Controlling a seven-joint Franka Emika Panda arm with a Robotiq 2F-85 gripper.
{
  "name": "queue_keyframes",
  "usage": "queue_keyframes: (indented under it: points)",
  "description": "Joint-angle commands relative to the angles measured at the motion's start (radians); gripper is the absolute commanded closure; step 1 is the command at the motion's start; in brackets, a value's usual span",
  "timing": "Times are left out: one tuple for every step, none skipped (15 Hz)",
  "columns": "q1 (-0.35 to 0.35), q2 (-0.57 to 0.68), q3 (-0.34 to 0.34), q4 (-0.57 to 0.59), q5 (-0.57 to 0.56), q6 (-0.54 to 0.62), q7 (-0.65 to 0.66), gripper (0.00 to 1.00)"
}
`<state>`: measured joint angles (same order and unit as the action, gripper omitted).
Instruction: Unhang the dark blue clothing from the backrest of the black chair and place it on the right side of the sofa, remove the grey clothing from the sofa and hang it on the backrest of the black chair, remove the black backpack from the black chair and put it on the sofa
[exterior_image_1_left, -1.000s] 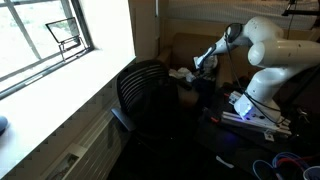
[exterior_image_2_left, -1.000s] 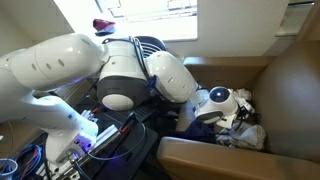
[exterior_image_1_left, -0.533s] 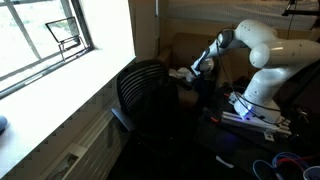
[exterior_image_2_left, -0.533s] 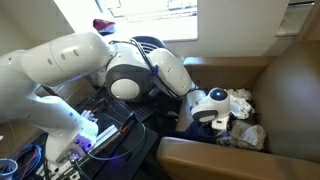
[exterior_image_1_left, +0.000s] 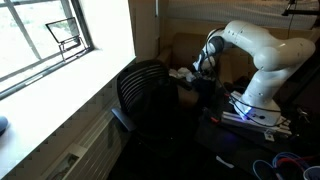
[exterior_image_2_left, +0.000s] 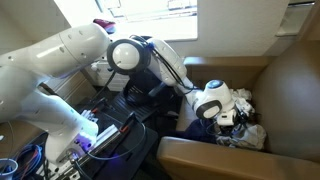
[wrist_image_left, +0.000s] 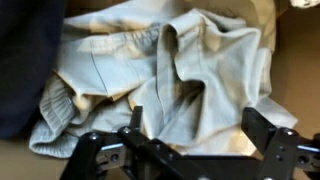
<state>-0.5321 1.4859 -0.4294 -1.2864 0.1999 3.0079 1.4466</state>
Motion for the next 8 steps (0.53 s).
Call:
queue_keyframes:
  points:
    - [0.028, 0.000, -0.030, -0.012, 0.036, 0.004, -0.008, 0.00]
    - [0.037, 0.000, -0.039, -0.018, 0.036, 0.007, -0.001, 0.00]
    - [0.039, 0.000, -0.040, -0.022, 0.036, 0.011, -0.001, 0.00]
    - [0.022, 0.000, -0.017, -0.013, 0.038, 0.004, -0.017, 0.00]
    - [-0.011, -0.003, 0.029, 0.004, 0.056, -0.020, -0.032, 0.00]
    - [-0.031, -0.001, 0.055, 0.020, 0.078, -0.044, -0.023, 0.00]
    - [-0.045, -0.002, 0.080, 0.018, 0.110, -0.057, -0.002, 0.00]
    - [-0.061, -0.002, 0.100, 0.010, 0.092, -0.065, 0.047, 0.00]
